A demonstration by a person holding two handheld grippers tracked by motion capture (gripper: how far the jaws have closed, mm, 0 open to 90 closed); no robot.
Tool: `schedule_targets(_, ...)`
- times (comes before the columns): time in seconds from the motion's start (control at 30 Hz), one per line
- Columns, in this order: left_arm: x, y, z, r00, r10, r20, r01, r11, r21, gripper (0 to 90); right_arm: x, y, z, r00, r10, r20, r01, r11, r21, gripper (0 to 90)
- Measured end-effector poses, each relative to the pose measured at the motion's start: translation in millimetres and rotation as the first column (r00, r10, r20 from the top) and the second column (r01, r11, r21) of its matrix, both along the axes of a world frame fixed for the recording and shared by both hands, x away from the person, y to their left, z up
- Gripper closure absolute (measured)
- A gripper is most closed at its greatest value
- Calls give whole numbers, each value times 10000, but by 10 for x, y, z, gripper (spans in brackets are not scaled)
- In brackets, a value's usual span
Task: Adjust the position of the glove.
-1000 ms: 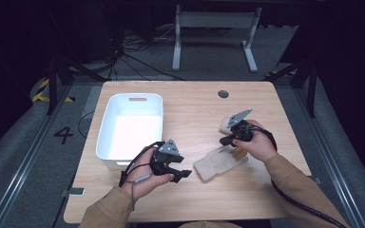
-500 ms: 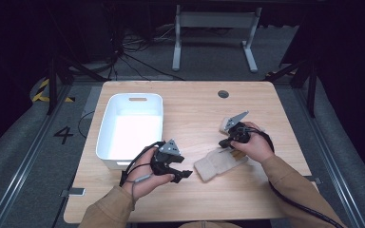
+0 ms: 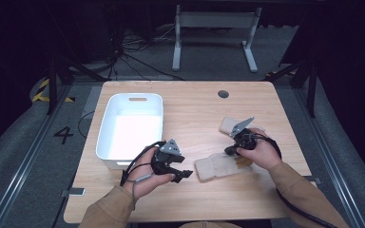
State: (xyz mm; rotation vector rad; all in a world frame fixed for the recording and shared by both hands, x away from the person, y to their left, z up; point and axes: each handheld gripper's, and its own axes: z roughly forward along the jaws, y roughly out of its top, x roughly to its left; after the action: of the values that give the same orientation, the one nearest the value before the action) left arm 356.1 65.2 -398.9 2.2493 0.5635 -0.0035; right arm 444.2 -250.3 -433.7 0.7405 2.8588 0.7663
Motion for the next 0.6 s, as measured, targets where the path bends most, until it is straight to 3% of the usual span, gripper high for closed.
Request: schedule_targets(0.6,47,-33,2,10000,-72,-12,71,9999,-92,407,-282,-77,24,9999,-2,-169,1,10000,-24,886)
